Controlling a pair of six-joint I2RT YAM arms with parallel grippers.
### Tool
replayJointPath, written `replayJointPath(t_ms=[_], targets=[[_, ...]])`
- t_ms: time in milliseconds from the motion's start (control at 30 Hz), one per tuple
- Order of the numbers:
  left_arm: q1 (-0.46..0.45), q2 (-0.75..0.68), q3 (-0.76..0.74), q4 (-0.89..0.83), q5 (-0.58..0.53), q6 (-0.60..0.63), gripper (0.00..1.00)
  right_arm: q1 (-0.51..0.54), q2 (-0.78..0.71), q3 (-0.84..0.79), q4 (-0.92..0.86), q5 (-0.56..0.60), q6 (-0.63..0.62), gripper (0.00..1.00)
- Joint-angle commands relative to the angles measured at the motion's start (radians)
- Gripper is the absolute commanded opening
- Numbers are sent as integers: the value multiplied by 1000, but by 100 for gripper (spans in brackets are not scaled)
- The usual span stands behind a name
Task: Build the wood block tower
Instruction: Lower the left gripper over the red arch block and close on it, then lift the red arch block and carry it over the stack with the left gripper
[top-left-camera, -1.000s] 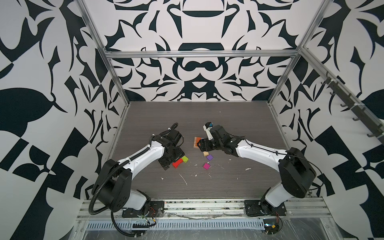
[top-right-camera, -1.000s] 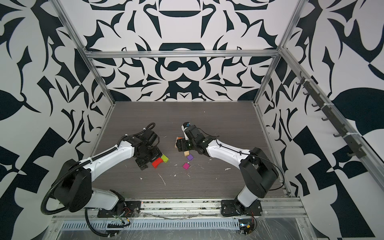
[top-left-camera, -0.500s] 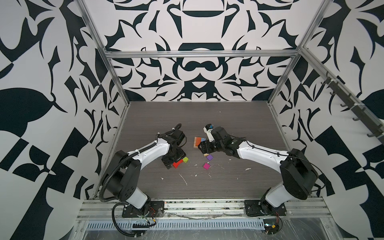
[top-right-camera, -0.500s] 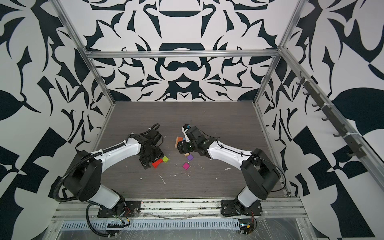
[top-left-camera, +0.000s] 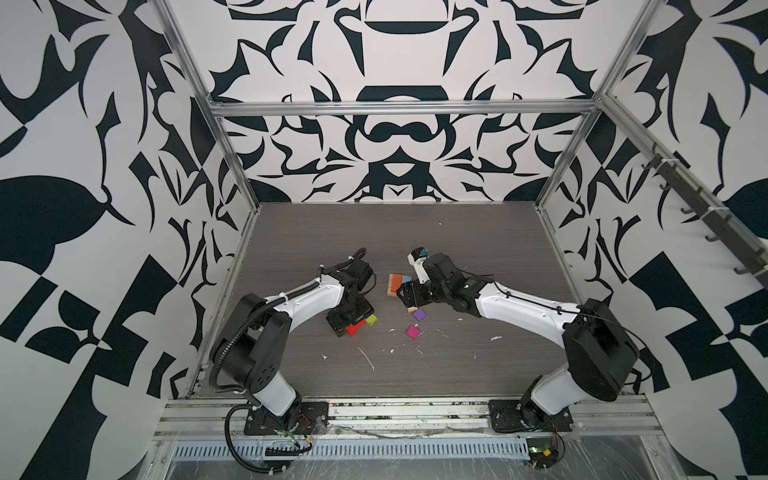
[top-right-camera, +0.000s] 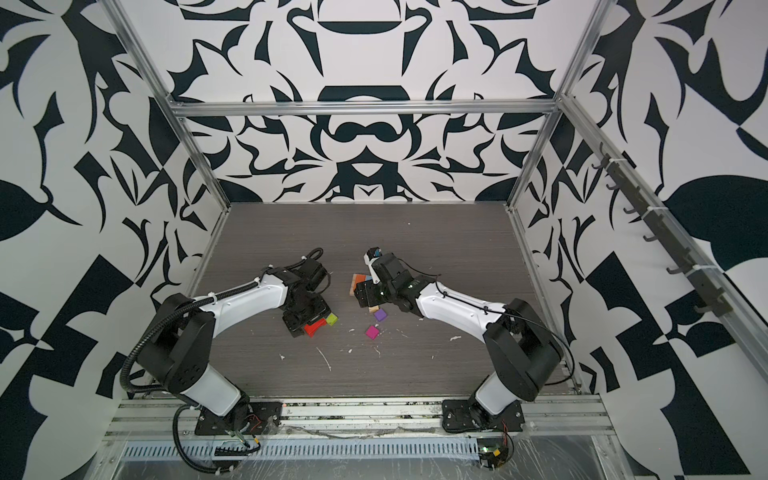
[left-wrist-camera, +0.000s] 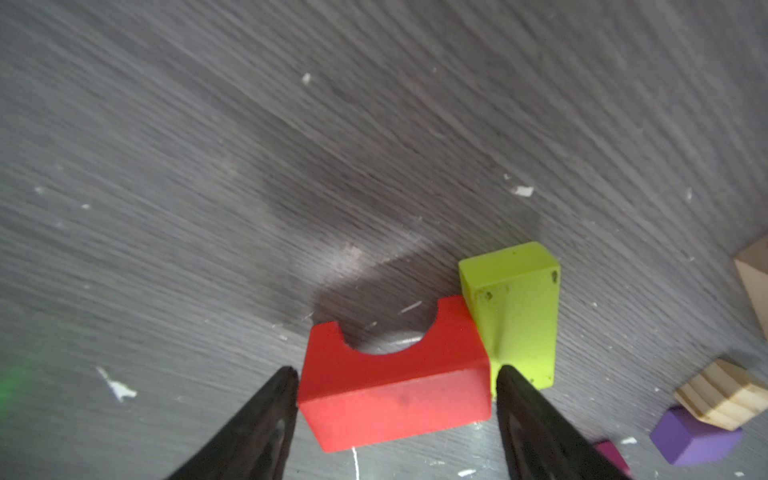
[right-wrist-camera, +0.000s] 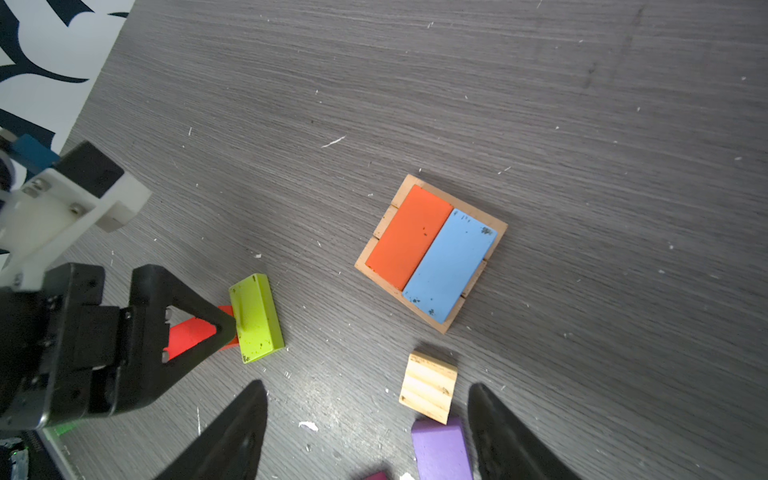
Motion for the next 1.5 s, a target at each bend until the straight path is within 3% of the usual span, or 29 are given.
replayJointPath(t_ms=[0,733,1467], targets=[[-3,18,8,-24,-19,1,77,6,-32,2,-1,8,-9,79],[-3,34,-17,-4,-26,56,72,5,-38,20,-27,27,-18,79],[-3,0,17,-34,-46,283,57,5,-53,23,-39,30,-20,79]])
